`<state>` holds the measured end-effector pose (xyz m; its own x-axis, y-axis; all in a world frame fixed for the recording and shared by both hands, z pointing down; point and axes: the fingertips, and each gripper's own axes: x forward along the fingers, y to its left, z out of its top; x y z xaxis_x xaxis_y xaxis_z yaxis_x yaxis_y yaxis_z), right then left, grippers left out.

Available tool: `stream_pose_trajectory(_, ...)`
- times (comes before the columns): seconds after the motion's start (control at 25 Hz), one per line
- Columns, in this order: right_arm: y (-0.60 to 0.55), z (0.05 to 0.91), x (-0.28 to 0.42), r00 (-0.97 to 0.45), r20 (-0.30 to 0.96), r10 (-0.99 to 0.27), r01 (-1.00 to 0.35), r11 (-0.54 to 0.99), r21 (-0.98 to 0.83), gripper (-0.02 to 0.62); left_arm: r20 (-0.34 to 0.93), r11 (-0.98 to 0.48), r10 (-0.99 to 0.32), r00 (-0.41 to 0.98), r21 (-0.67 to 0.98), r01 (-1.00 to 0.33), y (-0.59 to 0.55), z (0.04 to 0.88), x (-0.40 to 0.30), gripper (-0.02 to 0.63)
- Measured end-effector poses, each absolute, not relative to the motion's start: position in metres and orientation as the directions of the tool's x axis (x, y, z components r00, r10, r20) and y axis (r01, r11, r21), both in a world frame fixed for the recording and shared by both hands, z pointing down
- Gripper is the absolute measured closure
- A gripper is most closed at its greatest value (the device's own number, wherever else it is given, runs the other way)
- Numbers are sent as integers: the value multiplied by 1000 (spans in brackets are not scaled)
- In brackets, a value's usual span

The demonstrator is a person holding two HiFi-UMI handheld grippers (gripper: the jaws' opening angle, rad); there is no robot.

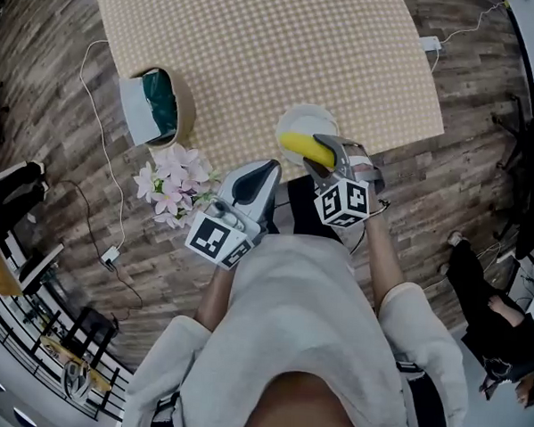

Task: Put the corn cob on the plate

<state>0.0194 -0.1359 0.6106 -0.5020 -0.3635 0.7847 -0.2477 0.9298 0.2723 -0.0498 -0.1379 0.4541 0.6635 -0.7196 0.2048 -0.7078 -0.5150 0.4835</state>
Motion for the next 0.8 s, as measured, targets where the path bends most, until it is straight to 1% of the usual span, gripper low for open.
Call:
stream_pose_trajectory(0.04,-137,613,18,-503,788,-355,-235,934,270,342,205,-514,-720,663,485,-707,-138,454,-50,600)
stream_pose_trajectory(0.16,-143,617,13,-536,778,-329,-271,939,211,342,208,-505,-726,656,487,-713,-141,454,-53,600)
stream_pose_trajectory(0.44,-158,629,10,-561,774,-294,-283,947,155,344,219,-475,-747,627,483,-735,-149,458,-66,598)
stream_pose_trajectory(0.8,-164,643,6,-545,791,-278,-246,955,165,342,217,-473,-747,628,490,-732,-152,458,-61,600)
